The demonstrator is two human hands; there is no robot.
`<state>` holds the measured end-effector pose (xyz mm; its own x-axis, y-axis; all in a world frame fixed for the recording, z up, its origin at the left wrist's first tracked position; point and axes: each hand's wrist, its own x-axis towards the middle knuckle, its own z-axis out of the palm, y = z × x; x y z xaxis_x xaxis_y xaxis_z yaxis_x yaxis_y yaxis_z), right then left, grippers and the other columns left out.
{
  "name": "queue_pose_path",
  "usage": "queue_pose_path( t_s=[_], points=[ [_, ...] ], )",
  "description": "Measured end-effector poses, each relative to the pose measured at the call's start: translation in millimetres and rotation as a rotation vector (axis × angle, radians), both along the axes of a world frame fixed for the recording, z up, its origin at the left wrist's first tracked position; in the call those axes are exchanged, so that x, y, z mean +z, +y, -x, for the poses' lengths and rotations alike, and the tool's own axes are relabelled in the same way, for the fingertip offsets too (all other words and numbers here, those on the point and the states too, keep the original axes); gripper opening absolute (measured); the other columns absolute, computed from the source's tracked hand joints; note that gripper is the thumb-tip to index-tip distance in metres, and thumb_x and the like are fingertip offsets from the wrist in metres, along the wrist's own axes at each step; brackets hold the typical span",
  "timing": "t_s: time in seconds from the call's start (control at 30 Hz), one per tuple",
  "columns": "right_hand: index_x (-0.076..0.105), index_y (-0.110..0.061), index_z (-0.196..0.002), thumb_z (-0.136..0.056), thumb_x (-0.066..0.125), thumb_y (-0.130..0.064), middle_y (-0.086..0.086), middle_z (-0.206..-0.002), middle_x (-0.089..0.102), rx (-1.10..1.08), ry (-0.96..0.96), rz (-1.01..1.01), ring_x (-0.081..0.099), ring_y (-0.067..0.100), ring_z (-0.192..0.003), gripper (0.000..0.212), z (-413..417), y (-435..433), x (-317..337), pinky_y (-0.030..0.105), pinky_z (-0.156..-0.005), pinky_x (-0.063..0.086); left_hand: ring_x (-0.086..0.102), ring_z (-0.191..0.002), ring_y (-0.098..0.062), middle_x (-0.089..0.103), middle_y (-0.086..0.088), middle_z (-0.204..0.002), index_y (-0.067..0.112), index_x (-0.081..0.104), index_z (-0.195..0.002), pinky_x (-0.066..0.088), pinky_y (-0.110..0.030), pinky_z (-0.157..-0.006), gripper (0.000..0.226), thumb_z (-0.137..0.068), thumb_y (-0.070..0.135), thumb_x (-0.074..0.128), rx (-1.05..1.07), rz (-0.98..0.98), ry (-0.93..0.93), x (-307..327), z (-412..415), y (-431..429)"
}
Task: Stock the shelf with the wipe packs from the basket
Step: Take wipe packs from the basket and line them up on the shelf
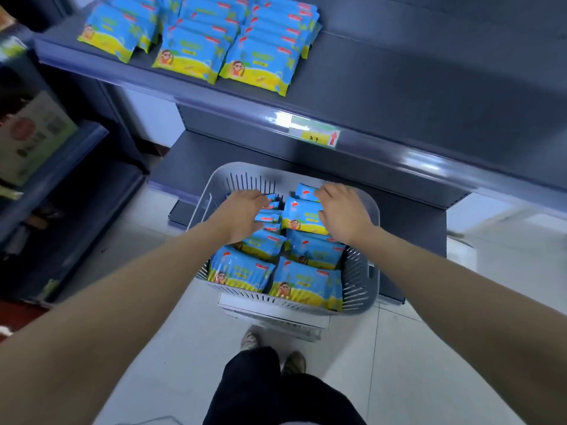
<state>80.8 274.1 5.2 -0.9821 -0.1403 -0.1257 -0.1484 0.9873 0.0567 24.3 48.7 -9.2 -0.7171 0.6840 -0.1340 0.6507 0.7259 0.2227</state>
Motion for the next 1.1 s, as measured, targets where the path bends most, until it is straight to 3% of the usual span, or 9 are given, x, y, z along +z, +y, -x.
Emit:
queue_pose_path(
  t_s=[0.23,0.43,0.57,0.73,0.9,1.03,1.1],
  points=[
    [0.029,-0.006,-0.141,-0.091,0.049,-0.012,0.015,-0.142,0.036,-0.091,-0.127,-0.025,0.036,0.034,-0.128,0.055,0.9,-9.9,-45.3,0.044,-0.102,0.032,0.048,-0.115,-0.028,0.051,-0.01,-0.126,0.01,0.046,-0.13,0.034,-0.036,-0.099,0.049,-0.086,0.024,0.061,-0.006,0.155,-0.038,-45.9,10.4,-13.5],
    [0.032,0.0,-0.137,-0.084,0.049,0.0,0.019,-0.133,0.039,-0.177,-0.067,-0.113,0.037,0.034,-0.122,0.056,5.9,-17.6,-64.0,0.043,-0.099,0.034,0.043,-0.116,-0.029,0.047,-0.011,-0.126,0.009,0.044,-0.131,0.033,-0.038,-0.099,0.048,-0.087,0.021,0.06,-0.045,0.284,0.003,-67.2,16.7,-11.8],
    [0.04,0.0,-0.128,-0.082,0.051,0.001,0.02,-0.126,0.043,-0.215,-0.053,-0.172,0.041,0.035,-0.117,0.048,12.6,-21.5,-61.3,0.043,-0.1,0.034,0.045,-0.112,-0.028,0.049,-0.011,-0.12,0.009,0.047,-0.124,0.034,-0.037,-0.096,0.041,-0.085,0.013,0.06,-0.064,0.335,0.063,-74.3,17.5,-6.3],
    [0.038,-0.001,-0.127,-0.08,0.052,0.003,0.016,-0.111,0.06,-0.206,-0.142,-0.173,0.056,0.034,-0.104,0.05,7.2,-23.4,-53.8,0.046,-0.097,0.036,0.047,-0.109,-0.026,0.052,-0.009,-0.118,0.009,0.047,-0.121,0.034,-0.035,-0.095,0.042,-0.083,0.015,0.063,-0.078,0.307,0.079,-78.7,19.3,-6.3],
    [0.038,-0.005,-0.126,-0.078,0.053,0.001,0.013,-0.108,0.06,-0.187,-0.1,-0.143,0.059,0.033,-0.099,0.05,10.6,-18.9,-33.6,0.042,-0.089,0.04,0.05,-0.106,-0.026,0.055,-0.009,-0.115,0.01,0.046,-0.121,0.035,-0.034,-0.092,0.04,-0.084,0.013,0.061,-0.134,0.311,0.15,-75.5,19.2,-8.0],
    [0.039,-0.007,-0.125,-0.08,0.049,0.001,0.014,-0.114,0.058,-0.195,-0.031,-0.068,0.058,0.033,-0.1,0.047,14.4,-18.3,-14.5,0.038,-0.081,0.04,0.055,-0.097,-0.026,0.06,-0.008,-0.107,0.01,0.054,-0.103,0.039,-0.033,-0.085,0.017,-0.086,0.01,0.057,-0.15,0.386,0.047,-65.4,20.3,-6.1],
    [0.041,-0.008,-0.121,-0.08,0.049,0.0,0.014,-0.112,0.057,-0.18,0.012,-0.018,0.057,0.033,-0.098,0.042,15.3,-19.7,-3.0,0.037,-0.077,0.036,0.054,-0.102,-0.026,0.058,-0.007,-0.112,0.01,0.057,-0.105,0.036,-0.03,-0.084,0.018,-0.087,0.013,0.056,-0.154,0.385,-0.012,-53.8,24.4,-6.0]
  ],
)
